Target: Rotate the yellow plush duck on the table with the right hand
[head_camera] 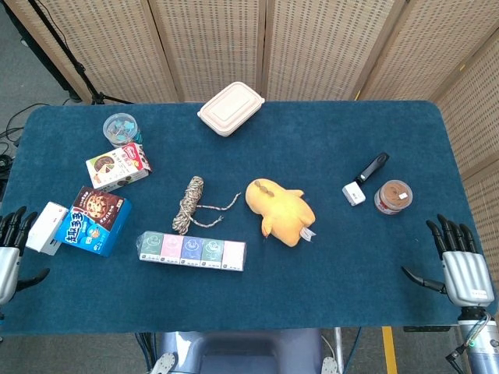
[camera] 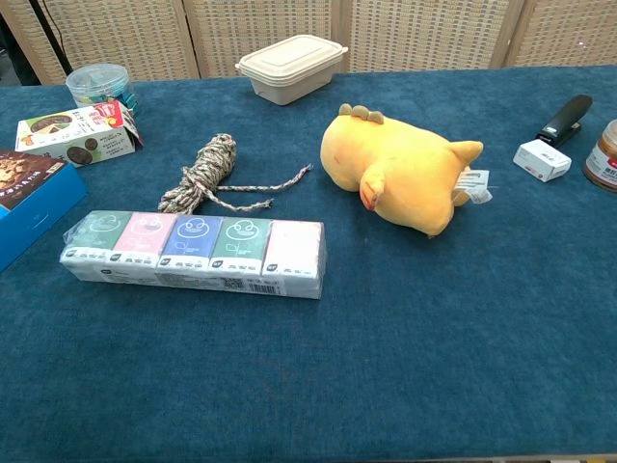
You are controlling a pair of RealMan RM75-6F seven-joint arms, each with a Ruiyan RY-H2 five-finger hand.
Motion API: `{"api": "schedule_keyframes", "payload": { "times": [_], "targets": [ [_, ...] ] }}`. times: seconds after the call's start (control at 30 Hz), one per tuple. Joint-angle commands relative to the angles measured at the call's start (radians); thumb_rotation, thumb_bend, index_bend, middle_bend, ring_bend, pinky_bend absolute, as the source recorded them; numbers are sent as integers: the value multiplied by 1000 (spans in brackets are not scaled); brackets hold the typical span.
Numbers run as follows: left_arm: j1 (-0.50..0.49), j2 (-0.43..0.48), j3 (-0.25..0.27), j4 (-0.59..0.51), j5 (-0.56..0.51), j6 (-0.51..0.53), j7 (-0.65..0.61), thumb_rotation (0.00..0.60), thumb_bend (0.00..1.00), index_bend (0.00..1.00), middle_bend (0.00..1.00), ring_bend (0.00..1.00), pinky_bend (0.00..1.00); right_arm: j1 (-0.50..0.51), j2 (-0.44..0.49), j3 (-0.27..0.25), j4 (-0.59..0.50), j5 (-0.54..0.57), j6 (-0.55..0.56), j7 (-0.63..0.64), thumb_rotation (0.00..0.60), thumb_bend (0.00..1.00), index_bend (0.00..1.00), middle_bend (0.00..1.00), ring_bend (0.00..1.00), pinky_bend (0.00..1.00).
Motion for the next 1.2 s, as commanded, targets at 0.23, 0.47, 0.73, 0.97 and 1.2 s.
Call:
{"api": "schedule_keyframes", "payload": {
  "times": [0.23,0.47,0.73,0.97,1.2],
  "targets": [
    [1,5,-1,-4,0,2,-11,600,22,0,0,0,0,88,-69,90,45,72,-59,-22,0,94,0,0,0,0],
    [3,15,-6,-6,-7,2,-34,600,23,0,0,0,0,191,-205,193,101,146,-72,-65,1,95,0,0,0,0],
    [15,56,-30,-62,-26,30,-76,600,23,0,0,0,0,270,-369,232,134,190,-50,-146,23,94,0,0,0,0],
    [2,78,-42,-88,-29,16,-97,600,23,0,0,0,0,349,-470,234,199,212,-96,-228,24,95,0,0,0,0],
    [-10,98,-68,-80,-73,-7,-139,600,22,0,0,0,0,398,-567,221,248,194,-96,-247,24,95,0,0,0,0]
  ]
}}
